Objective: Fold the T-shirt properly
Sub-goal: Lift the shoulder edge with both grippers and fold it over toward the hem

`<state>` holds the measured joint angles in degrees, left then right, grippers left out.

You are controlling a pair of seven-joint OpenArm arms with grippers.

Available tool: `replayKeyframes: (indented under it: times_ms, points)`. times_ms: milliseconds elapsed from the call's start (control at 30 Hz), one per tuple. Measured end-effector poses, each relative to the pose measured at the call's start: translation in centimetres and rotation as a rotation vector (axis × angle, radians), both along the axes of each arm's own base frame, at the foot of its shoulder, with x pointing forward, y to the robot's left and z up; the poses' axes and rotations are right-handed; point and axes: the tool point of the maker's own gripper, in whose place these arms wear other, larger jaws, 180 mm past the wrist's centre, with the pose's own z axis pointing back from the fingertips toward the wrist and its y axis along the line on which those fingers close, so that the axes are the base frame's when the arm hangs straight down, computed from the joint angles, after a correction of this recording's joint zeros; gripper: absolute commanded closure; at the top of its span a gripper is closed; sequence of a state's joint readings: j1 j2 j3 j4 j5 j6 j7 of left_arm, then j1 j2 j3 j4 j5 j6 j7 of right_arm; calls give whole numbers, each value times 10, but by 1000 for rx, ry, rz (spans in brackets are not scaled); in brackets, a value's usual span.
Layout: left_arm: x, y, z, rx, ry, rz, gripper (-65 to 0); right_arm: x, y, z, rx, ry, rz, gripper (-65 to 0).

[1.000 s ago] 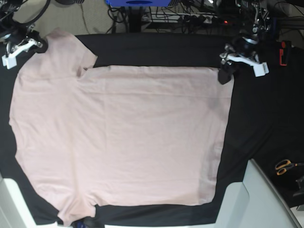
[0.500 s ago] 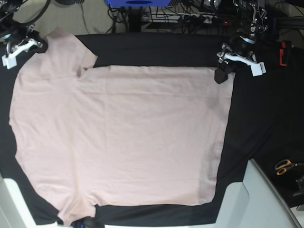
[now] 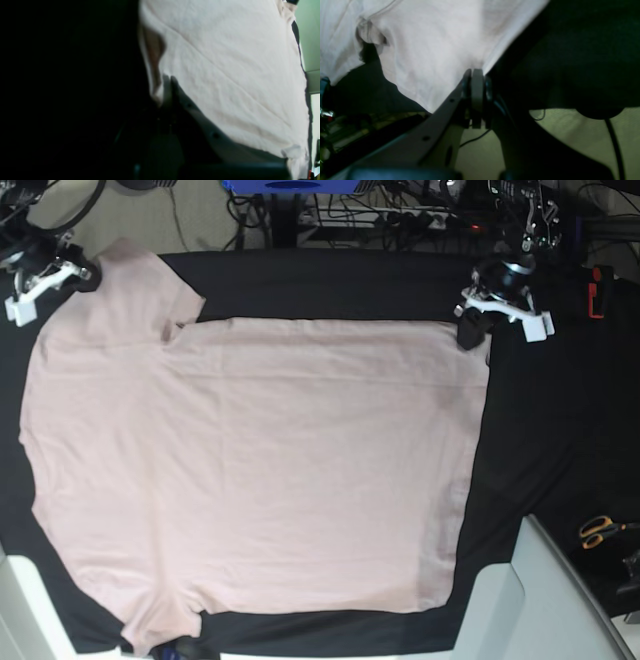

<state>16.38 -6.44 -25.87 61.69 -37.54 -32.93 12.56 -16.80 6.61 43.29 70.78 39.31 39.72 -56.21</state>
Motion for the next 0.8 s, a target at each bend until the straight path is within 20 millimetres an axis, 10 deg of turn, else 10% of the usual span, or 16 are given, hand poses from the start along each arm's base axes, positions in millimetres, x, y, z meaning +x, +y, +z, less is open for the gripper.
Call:
replayKeyframes:
  times_ms: [800]
  points:
    - [46, -21, 31, 113, -23, -48, 0, 88, -42, 52, -137, -103, 116, -5]
